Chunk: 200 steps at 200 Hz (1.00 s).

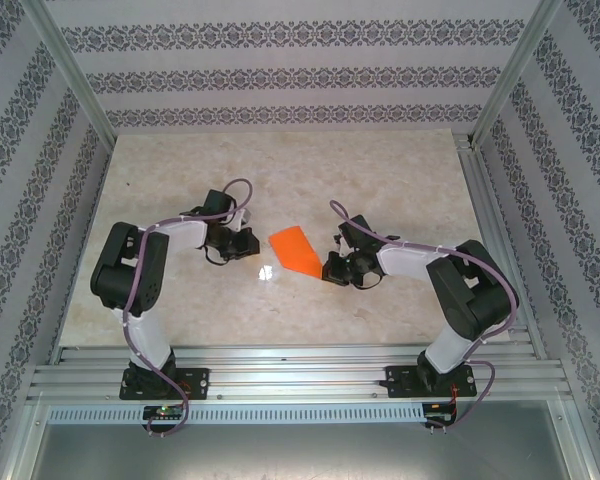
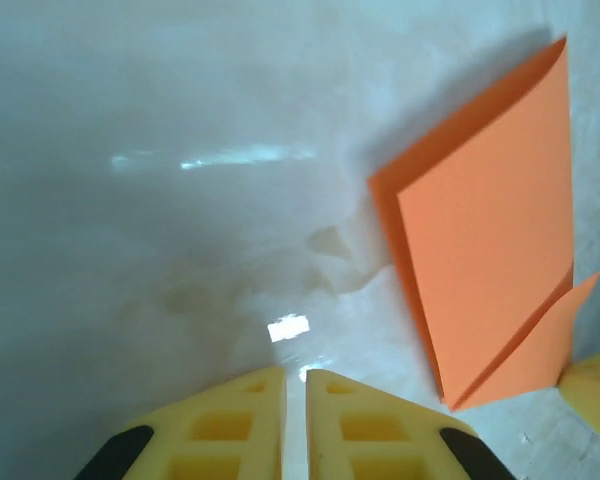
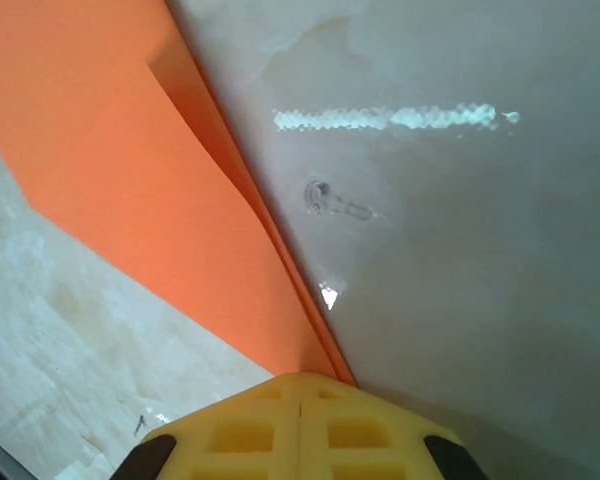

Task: Fold a paper plane with a square sheet of paper (fold left side to right side)
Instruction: Third fold the triangle at the center of the table, then rotate the paper at the center of the table.

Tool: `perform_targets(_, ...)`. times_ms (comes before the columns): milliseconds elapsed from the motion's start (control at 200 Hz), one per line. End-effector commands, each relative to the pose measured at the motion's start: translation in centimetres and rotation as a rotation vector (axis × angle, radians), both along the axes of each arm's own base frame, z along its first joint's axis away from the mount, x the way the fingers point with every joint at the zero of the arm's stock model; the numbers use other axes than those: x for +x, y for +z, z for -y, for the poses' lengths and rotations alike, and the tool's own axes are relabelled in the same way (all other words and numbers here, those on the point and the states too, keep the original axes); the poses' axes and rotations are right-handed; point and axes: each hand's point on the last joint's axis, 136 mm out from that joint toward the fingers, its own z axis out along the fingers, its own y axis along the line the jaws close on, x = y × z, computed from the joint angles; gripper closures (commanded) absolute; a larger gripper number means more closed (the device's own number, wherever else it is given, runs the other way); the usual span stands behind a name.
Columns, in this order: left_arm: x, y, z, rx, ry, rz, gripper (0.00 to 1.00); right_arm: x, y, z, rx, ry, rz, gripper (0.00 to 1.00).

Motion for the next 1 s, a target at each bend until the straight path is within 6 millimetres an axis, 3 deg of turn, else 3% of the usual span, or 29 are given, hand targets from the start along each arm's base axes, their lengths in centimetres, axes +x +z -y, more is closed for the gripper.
perform_targets(0, -0.2, 2.7, -1.7, 0.001, 0.031, 0.066, 0.74, 1.5, 4.7, -0.6, -0.017, 0.052, 0.126, 0.89)
perform_targets(75, -0.6, 4.0, -1.3, -0.063, 0.048, 0.092, 0.65, 2.5, 7.3, -0.6, -0.029, 0.074, 0.19, 0.8)
perform_targets(150, -1.0, 4.8, -0.6, -0.141, 0.066, 0.099, 0.57, 3.3, 8.4, -0.2, -0.066, 0.103, 0.236, 0.69)
perform_targets(280, -1.7, 5.2, 0.1, -0.263, 0.133, 0.102, 0.48, 4.6, 7.1, 0.5, -0.138, 0.155, 0.263, 0.58)
perform_targets(455, -2.6, 4.1, 0.4, -0.28, 0.151, 0.065, 0.41, 5.0, 4.5, -1.0, -0.073, 0.19, 0.225, 0.52)
perform_targets(565, -2.7, 3.7, 0.4, -0.28, 0.154, 0.057, 0.41, 4.2, 2.6, -1.7, -0.047, 0.195, 0.166, 0.52)
perform_targets(789, -2.6, 3.6, 0.7, -0.278, 0.14, 0.049, 0.41, 1.2, 0.5, -2.1, -0.028, 0.199, 0.09, 0.52)
perform_targets(994, -2.5, 3.4, 0.9, -0.275, 0.129, 0.04, 0.41, -1.7, 0.1, -3.1, -0.008, 0.221, 0.051, 0.54)
